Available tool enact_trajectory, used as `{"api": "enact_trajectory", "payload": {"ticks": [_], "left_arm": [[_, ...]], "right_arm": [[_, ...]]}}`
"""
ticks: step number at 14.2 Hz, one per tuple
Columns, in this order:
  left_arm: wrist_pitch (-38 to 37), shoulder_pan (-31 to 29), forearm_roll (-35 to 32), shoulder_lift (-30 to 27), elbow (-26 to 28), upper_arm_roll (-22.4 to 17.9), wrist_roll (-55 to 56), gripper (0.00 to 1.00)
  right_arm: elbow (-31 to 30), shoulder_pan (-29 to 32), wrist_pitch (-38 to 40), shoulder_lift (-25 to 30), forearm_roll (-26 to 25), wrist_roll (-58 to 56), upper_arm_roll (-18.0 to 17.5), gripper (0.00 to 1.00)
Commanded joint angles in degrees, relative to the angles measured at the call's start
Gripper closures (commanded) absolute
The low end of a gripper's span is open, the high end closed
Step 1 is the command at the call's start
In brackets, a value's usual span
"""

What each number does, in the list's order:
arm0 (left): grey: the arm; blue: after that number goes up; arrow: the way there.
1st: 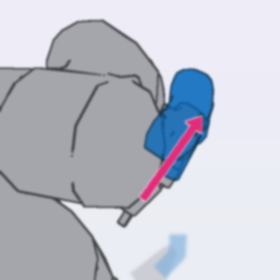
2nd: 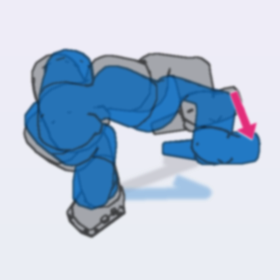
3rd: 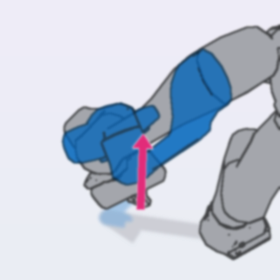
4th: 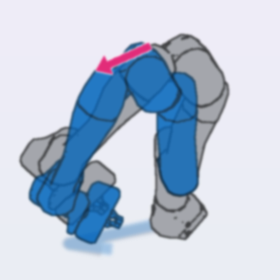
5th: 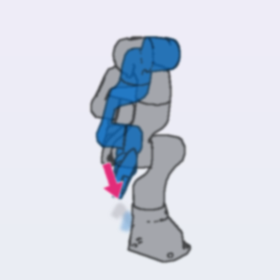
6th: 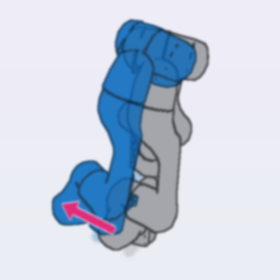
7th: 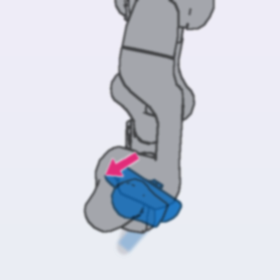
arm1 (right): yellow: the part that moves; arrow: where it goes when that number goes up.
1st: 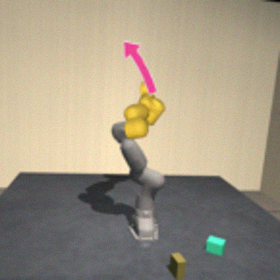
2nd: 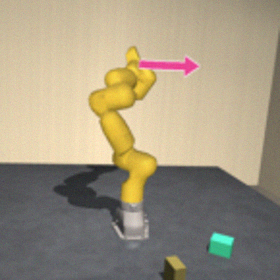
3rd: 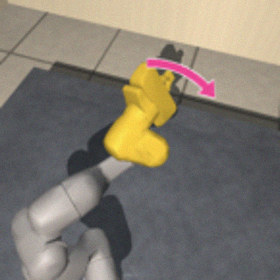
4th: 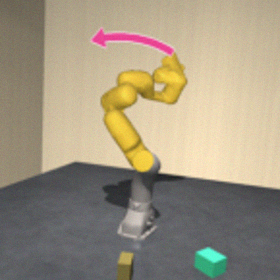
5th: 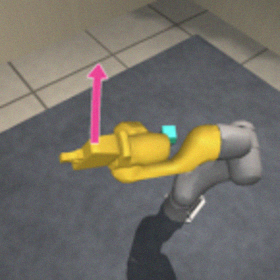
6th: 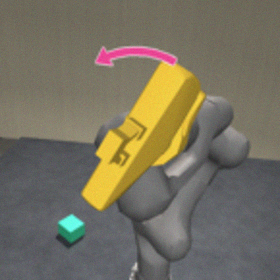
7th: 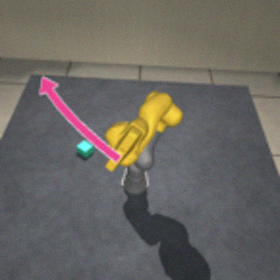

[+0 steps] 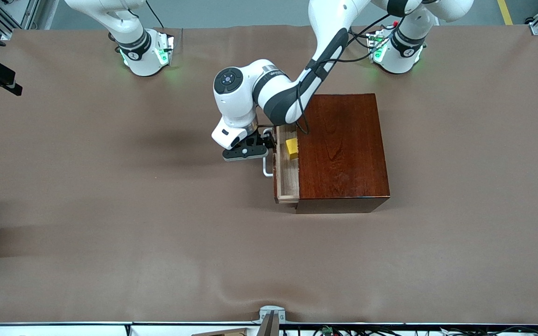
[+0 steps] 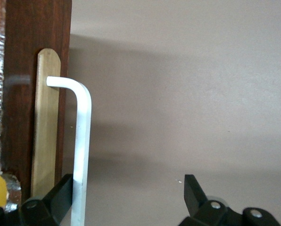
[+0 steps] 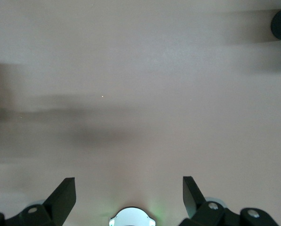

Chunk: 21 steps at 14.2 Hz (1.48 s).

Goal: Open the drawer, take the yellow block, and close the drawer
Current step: 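Pull the drawer out of the wooden box with the left gripper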

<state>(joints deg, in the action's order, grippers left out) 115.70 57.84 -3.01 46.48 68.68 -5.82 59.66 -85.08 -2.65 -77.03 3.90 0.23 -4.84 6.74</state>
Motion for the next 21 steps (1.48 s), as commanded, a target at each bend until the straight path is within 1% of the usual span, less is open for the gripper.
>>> {"api": "enact_trajectory", "payload": {"ticks": [1, 3, 6, 16, 19, 21], "left_arm": [[1.7, 0.5, 1.1, 4.1, -5.8, 0.5, 2.1, 0.00], [1.7, 1.0, 1.2, 4.7, -7.2, 0.6, 2.8, 0.00], [2.3, 1.1, 1.3, 4.8, -7.8, 0.6, 3.0, 0.00], [7.1, 1.9, 2.3, 5.0, -7.9, 0.7, 6.7, 0.00], [6.2, 1.9, 2.2, 4.2, -7.5, 0.4, 6.7, 0.00], [3.0, 1.7, 2.1, 3.5, -7.4, -0.3, 6.5, 0.00]], "right_arm": [[0.7, 1.3, 0.6, -0.2, 0.3, -0.6, -0.7, 0.00], [0.7, 1.3, 0.6, -0.2, 0.3, -0.6, -0.7, 0.00], [0.9, 1.3, 0.1, -0.4, 0.2, -0.6, -0.7, 0.00], [1.0, 1.4, -0.1, -0.5, -0.1, -0.6, -0.7, 0.00], [1.0, 1.6, -0.2, -0.6, -0.1, -0.6, -0.7, 0.00], [1.1, 1.6, -0.3, -1.0, -0.4, -0.6, -0.6, 0.00]]}}
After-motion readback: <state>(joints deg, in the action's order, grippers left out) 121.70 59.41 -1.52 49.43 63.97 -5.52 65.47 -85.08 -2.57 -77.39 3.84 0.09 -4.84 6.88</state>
